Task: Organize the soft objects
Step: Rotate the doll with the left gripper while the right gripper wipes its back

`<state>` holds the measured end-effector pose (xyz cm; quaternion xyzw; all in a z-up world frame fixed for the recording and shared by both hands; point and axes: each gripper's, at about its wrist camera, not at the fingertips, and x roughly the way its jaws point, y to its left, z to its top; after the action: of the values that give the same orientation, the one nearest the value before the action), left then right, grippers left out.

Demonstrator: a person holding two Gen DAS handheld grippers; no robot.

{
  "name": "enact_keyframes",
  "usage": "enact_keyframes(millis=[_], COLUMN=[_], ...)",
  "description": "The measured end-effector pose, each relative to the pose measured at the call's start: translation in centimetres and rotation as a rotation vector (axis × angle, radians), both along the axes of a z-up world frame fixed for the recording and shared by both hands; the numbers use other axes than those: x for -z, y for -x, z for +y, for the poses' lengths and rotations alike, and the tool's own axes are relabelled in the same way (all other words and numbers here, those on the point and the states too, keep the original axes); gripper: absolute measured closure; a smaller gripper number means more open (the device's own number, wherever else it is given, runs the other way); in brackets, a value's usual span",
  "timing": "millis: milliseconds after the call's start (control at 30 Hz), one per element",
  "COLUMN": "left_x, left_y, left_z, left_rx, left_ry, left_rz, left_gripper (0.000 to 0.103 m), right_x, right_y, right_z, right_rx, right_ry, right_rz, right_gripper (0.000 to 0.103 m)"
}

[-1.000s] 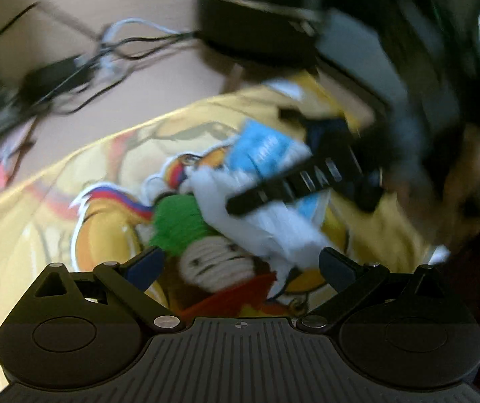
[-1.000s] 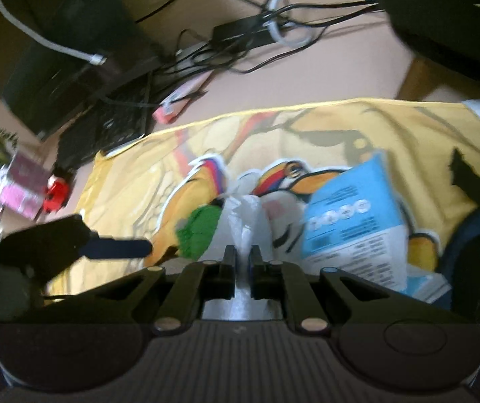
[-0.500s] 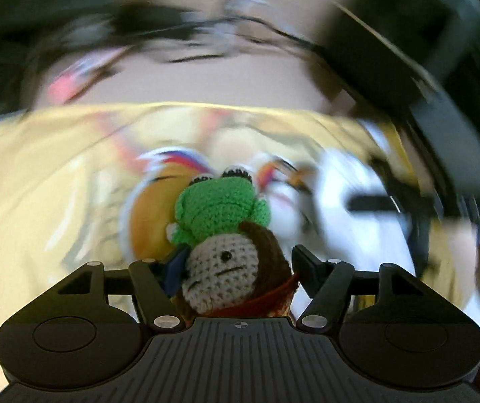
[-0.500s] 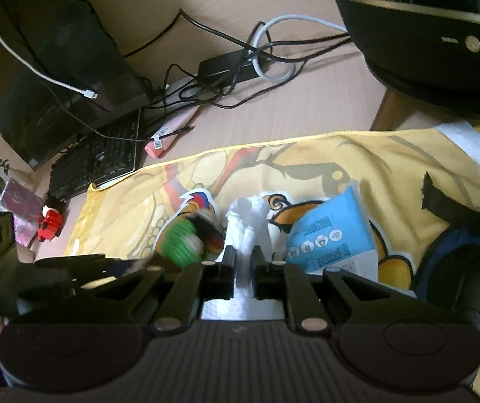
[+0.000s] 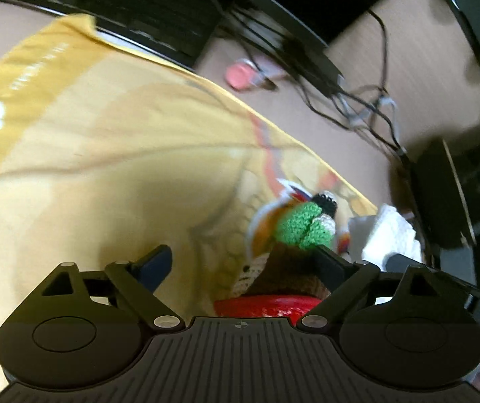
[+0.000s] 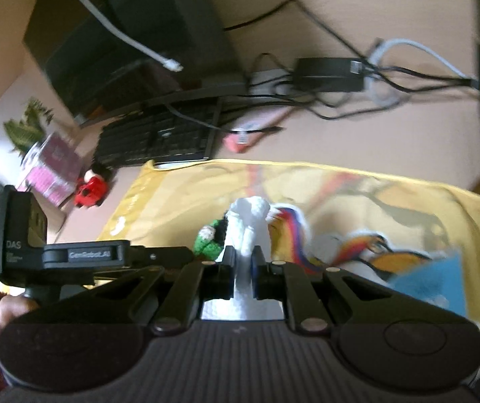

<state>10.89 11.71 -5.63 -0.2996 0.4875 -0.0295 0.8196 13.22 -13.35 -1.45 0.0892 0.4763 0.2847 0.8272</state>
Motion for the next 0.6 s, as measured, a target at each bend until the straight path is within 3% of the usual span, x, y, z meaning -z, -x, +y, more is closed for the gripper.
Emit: enact_keyframes(millis=[167, 233, 333, 467, 600], left_x=[0.6, 0.7, 0.4, -0.7, -2.6], left_y=[0.3, 0.5, 0.3, 0.0, -0.2], left_z=[2.4, 3.0, 2.9, 1.9, -1.4], left_rx=[-0.118, -0.126, -0.104, -0.031, 0.218], left_ry=[-0.024, -0.009, -0.048, -0.094, -0.165], left_rz=[0.048, 0.056, 0.06, 0.009, -0.099], left_gripper=[0.009, 0.009, 0.009, 0.009, 0.006], right_x=[0.8, 1.8, 3.7, 4.1, 4.8], right_y=[-1.8, -2.4, -2.5, -2.0, -2.4], right_z=[3.7, 5.0, 6.3, 5.6, 3.8], right_rx=[-0.076, -0.108, -0.134, -0.123, -0.067], right_ry=[-0.006, -0.003, 0.049, 0.038, -0.008], right_rz=[0.015, 0.042, 0.061, 0.064, 0.118], right_gripper=[0.091, 0.091, 0.091, 0.09, 0.09])
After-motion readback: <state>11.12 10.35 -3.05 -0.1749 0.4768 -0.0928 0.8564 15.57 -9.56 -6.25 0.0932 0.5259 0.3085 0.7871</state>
